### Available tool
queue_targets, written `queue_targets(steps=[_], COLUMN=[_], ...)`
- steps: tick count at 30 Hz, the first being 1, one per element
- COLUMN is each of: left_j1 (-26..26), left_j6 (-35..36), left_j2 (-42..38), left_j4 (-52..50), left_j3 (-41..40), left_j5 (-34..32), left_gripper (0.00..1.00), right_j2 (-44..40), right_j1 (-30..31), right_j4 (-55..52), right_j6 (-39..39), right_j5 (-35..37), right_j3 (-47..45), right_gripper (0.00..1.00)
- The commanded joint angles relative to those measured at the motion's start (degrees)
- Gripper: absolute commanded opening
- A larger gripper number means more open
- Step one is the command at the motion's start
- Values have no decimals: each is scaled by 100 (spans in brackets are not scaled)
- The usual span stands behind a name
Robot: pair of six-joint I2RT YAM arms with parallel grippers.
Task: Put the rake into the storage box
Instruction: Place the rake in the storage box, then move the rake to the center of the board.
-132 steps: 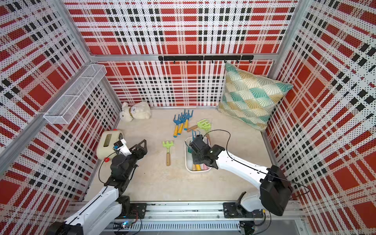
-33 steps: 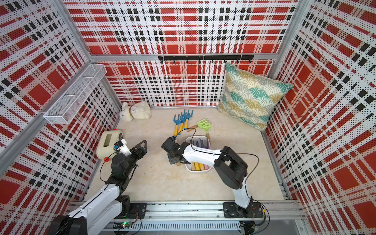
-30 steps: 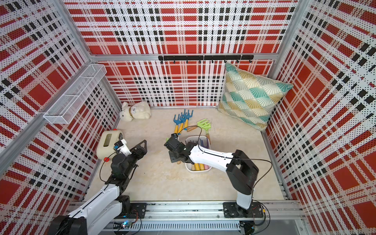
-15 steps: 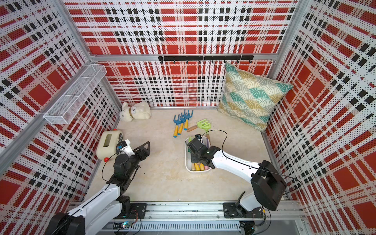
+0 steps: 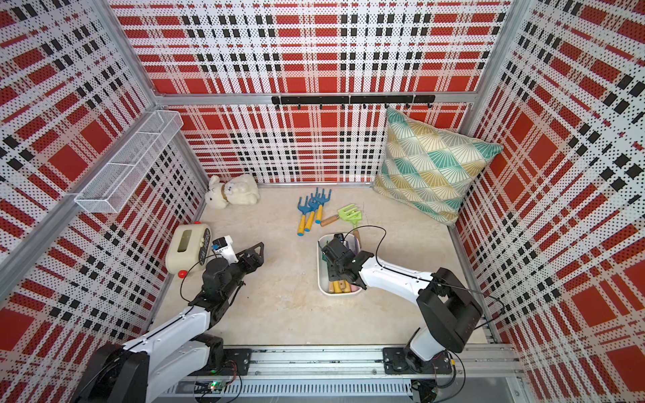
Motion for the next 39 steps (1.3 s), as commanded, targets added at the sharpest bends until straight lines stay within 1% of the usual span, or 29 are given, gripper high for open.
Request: queue_targets(steps=[1,2,3,5,7,10,11,14,16,17,18,21,24,26,30,32,35,39], left_j1=[-20,-228,-273,-381,-543,-697,-726,-857,-927,-984,-1044,-1223,-1265,-1281,-1309,-1333,-1359,-1401], left_j6=[228,239,240,254,301,302,282,289,283,286,305,404,412,433,574,672,794,852], left_j2=[132,197,273,439,620,996,1147,1605,1961,2164,2366,2888,3479,3889,4768,5293,6045,6946], left_j4=[-143,-217,-287,-508,-666,-1142,-1285,-1653,-1859,-1972,-2079,-2319,-2489,-2733,-3108,-3371,-3819,-4293], left_j3=[300,359,447,661,904,1409,1614,2202,2608,2840,3071,3670,4304,4815,5822,6440,7398,8604], left_j5=[-30,-83,-130,-181,-324,-512,-557,-681,-700,-719,-748,-936,-950,-966,-887,-866,-862,-864], left_gripper=[89,90,90,90,91,92,92,93,94,98,99,99,99,99,99,100,94,87], right_j2=[-227,-322,-444,-660,-859,-1202,-1292,-1490,-1624,-1708,-1808,-2150,-2468,-2631,-2875,-3063,-3270,-3469], right_j1=[-65,-71,-88,-130,-154,-198,-216,-216,-216,-225,-225,-234,-243,-260,-278,-278,-304,-324], right_j4=[126,145,193,318,400,485,497,526,591,650,750,1210,1559,1764,1846,2095,2206,2382], right_j6=[-166,-174,-178,-250,-385,-474,-469,-474,-751,-823,-910,-1198,-1428,-1493,-1504,-1601,-1601,-1640], right_j5=[11,13,13,-236,-340,-329,-261,216,311,386,486,878,1339,1580,1886,2085,2439,2483], right_j3=[94,66,18,-55,-91,-131,-131,-80,-118,-183,-273,-727,-1148,-1392,-1622,-1953,-2190,-2390], right_gripper=[65,68,71,75,83,99,100,100,100,100,100,100,100,100,100,100,100,100])
